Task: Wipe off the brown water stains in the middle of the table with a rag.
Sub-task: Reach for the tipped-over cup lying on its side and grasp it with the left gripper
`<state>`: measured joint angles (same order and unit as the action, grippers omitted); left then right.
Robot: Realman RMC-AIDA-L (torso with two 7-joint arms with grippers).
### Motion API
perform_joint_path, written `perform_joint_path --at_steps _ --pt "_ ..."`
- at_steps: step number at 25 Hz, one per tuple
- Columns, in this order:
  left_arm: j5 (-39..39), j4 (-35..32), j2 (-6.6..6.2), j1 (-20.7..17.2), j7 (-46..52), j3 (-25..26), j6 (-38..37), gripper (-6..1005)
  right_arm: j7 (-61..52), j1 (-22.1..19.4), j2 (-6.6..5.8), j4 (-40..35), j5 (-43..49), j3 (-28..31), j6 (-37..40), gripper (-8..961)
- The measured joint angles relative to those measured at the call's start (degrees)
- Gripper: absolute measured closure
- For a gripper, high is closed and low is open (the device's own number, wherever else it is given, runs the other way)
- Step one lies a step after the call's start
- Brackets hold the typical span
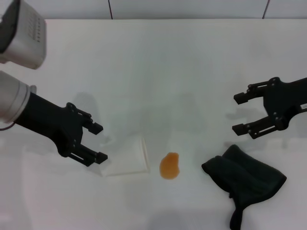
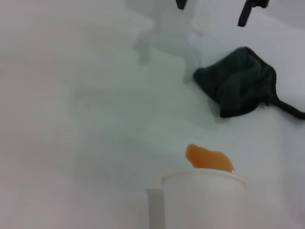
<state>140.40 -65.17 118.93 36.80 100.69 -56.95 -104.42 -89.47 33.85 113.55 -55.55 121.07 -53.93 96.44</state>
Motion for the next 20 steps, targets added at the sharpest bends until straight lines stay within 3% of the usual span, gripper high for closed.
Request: perform_joint_path --at_steps 20 --pt "0.41 5.6 0.34 2.21 3.82 -13.78 11.05 217 0.1 0.76 0.91 0.01 0.16 -1.81 -0.73 111"
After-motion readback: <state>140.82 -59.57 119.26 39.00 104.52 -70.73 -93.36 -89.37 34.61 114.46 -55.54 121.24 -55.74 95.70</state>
